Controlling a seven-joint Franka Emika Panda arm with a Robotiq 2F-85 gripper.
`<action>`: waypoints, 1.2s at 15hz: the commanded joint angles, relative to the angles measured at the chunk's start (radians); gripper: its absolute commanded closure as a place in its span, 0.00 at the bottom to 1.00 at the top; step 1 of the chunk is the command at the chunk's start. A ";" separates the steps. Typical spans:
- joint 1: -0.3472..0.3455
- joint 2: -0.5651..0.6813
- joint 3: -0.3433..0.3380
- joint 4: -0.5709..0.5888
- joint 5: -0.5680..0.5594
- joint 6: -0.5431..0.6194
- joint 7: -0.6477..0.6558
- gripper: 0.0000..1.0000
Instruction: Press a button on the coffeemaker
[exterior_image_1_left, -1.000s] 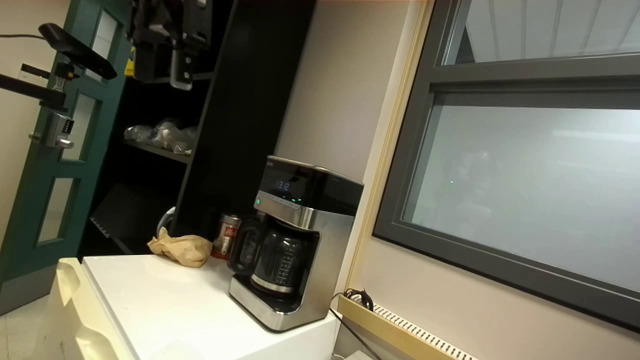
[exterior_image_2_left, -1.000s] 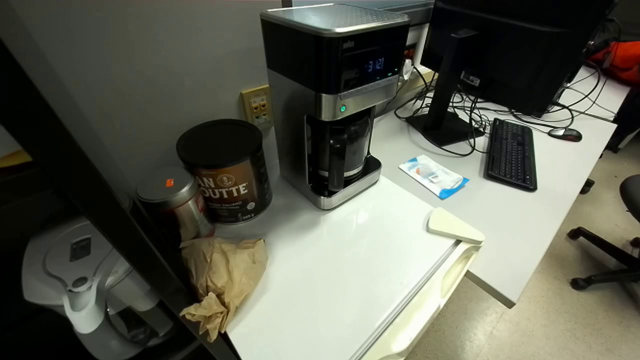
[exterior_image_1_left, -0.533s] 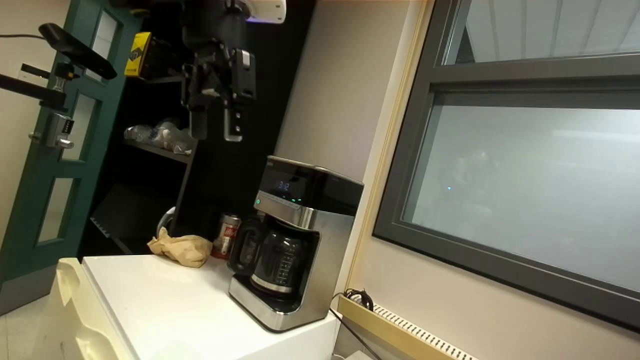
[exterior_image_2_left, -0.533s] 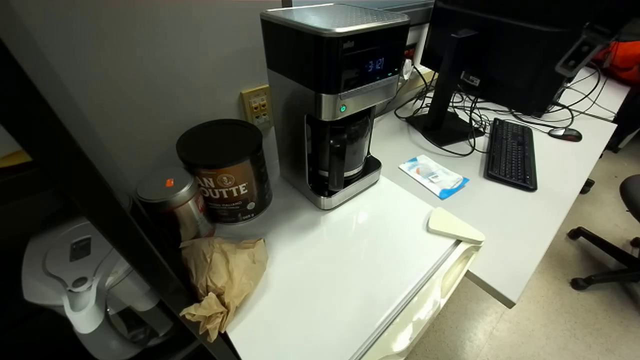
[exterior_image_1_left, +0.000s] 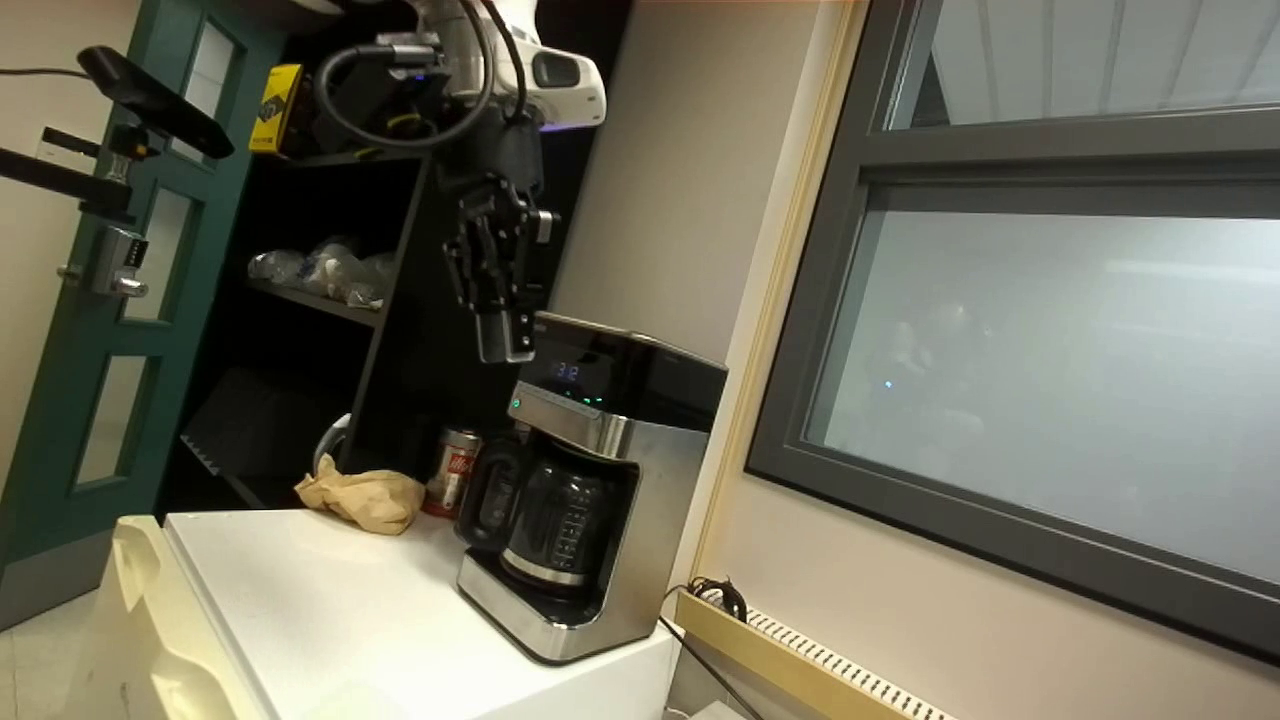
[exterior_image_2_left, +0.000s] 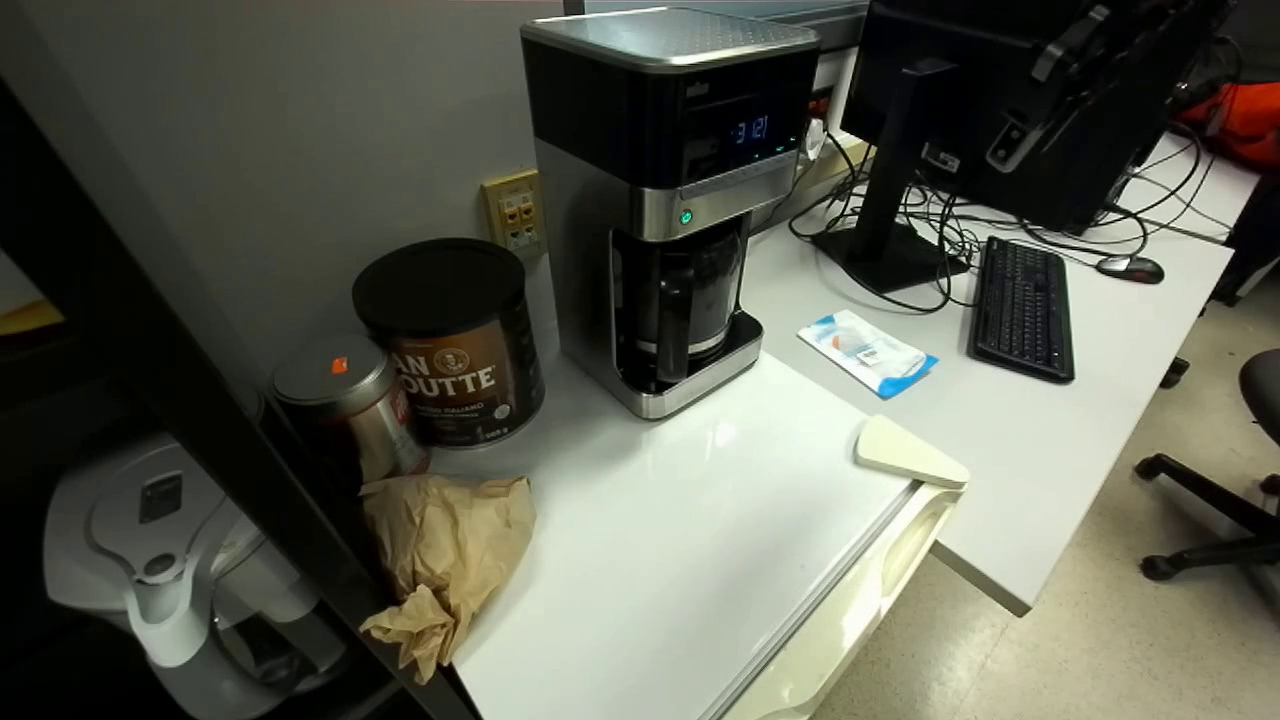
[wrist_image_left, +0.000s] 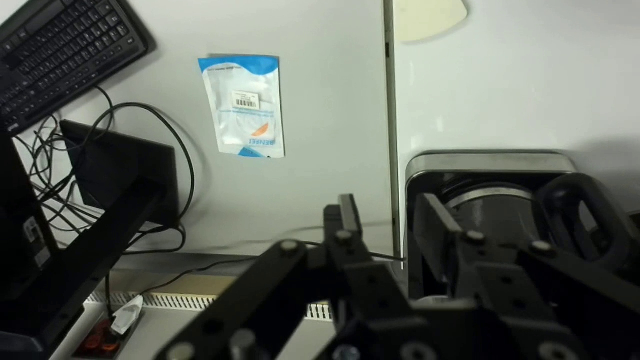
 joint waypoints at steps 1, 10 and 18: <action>0.044 0.106 -0.036 0.128 -0.016 0.014 0.058 0.94; 0.104 0.310 -0.073 0.380 0.031 0.008 0.043 1.00; 0.125 0.450 -0.093 0.559 0.081 -0.004 0.025 1.00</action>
